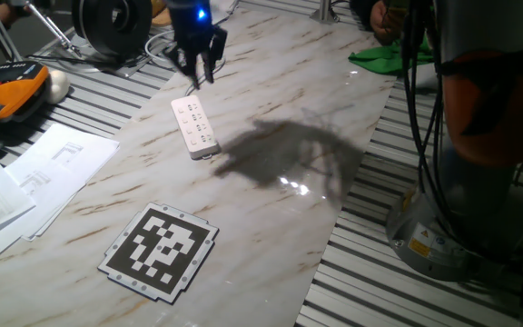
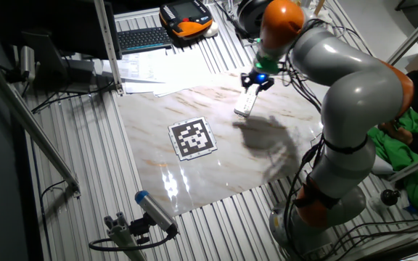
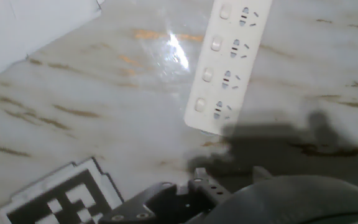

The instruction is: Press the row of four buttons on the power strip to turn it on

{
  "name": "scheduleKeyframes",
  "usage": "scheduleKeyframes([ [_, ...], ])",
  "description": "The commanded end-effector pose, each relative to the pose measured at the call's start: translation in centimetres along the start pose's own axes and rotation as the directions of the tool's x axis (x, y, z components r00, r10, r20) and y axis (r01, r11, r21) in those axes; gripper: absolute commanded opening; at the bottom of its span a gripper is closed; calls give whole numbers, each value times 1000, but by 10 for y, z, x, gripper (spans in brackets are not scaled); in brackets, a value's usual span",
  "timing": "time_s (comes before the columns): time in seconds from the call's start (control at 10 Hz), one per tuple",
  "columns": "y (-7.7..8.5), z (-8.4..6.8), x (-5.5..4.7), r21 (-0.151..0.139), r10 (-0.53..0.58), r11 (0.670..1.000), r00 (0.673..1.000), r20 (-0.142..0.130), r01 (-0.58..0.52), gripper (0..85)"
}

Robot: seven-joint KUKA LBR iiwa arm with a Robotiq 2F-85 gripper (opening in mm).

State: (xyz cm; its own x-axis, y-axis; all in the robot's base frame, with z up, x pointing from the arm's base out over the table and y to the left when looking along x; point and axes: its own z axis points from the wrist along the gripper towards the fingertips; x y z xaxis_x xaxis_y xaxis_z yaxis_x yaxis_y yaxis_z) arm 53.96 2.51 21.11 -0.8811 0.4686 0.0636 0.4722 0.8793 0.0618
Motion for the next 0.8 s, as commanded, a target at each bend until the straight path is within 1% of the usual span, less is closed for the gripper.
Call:
scheduleKeyframes([
  [0.0,2,12,-7,-61,370,928,929,1,-369,680],
  [0.1,2,20,-11,-59,355,933,935,9,-354,680],
  [0.2,2,20,-10,-49,348,936,938,-3,-347,680],
  [0.3,2,20,-10,-33,341,940,940,-3,-340,850],
  [0.4,2,20,-10,-32,333,942,943,-6,-333,850],
  [0.5,2,20,-10,-30,303,953,953,-9,-303,850],
  [0.6,2,20,-10,-40,283,958,959,-10,-284,850],
  [0.7,2,20,-10,-42,275,961,961,8,-275,850],
])
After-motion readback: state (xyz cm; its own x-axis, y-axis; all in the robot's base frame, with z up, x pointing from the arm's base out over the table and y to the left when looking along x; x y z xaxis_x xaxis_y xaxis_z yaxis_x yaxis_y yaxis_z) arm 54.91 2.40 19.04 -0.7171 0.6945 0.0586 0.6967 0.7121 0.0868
